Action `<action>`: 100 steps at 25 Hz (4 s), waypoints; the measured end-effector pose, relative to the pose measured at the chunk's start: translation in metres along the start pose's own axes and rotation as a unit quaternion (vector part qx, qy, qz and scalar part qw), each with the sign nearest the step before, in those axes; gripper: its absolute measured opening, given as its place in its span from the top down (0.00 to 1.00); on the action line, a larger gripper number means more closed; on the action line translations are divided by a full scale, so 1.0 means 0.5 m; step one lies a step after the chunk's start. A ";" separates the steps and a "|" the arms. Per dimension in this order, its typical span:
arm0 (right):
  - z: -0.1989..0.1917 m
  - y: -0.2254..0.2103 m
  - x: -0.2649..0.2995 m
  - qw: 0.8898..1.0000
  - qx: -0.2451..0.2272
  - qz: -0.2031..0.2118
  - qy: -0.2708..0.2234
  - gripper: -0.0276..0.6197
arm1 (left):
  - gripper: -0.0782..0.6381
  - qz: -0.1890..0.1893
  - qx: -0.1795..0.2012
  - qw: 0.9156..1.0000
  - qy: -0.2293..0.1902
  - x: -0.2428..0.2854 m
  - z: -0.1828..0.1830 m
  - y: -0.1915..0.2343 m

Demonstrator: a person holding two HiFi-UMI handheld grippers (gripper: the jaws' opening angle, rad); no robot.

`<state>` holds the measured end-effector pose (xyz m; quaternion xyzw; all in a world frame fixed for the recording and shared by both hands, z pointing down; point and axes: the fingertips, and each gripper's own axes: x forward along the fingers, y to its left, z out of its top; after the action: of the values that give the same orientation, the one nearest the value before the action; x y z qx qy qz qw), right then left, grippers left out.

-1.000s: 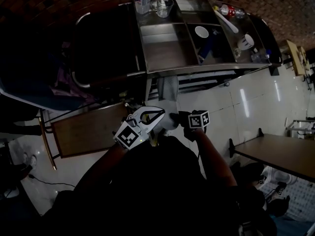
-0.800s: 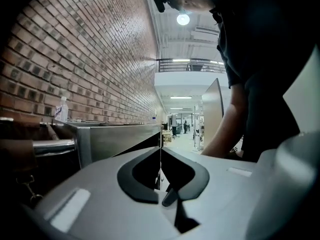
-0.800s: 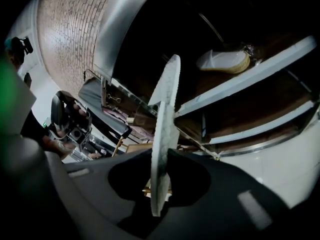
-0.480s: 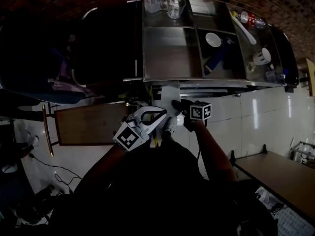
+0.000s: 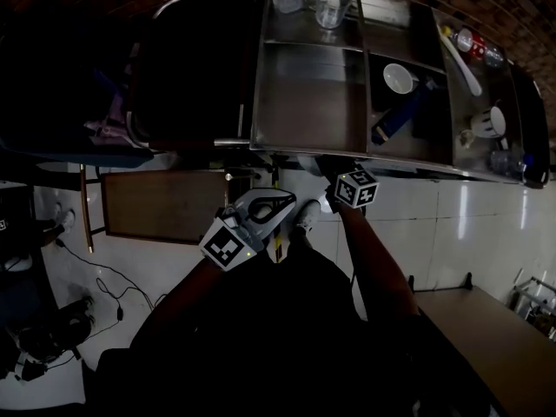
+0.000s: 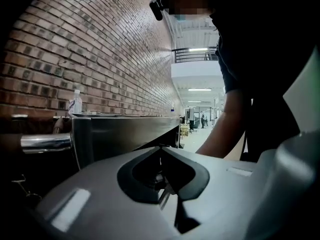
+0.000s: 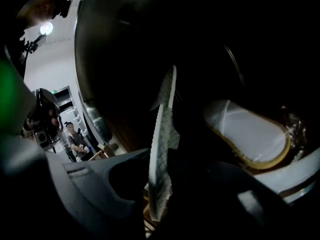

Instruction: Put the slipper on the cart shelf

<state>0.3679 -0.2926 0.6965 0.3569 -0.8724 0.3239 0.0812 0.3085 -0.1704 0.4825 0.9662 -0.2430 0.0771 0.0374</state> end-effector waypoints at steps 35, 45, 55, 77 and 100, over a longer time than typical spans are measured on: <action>0.099 -0.100 0.025 0.978 -0.111 -0.169 -0.055 0.49 | 0.88 0.030 -0.022 0.999 0.009 -0.029 -0.018 -0.001; 0.100 -0.083 -0.037 0.970 -0.117 -0.197 -0.076 0.48 | 0.88 0.030 -0.029 0.999 0.000 -0.045 -0.015 0.020; 0.073 0.088 -0.177 0.976 -0.113 -0.161 -0.094 0.49 | 0.88 -0.004 -0.021 0.999 -0.038 -0.068 0.015 0.026; 0.182 0.610 -0.284 0.950 -0.249 -0.031 -0.187 0.96 | 0.88 -0.055 -0.010 0.995 -0.079 -0.205 0.062 -0.038; -0.043 0.859 -0.312 0.951 -0.264 0.108 -0.123 0.96 | 0.88 0.069 -0.010 0.997 -0.044 -0.479 0.012 -0.237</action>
<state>0.1901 0.0396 0.4372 0.2636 -0.9633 0.0425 0.0294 0.1571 0.0441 0.4324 0.9492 -0.3112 0.0344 0.0310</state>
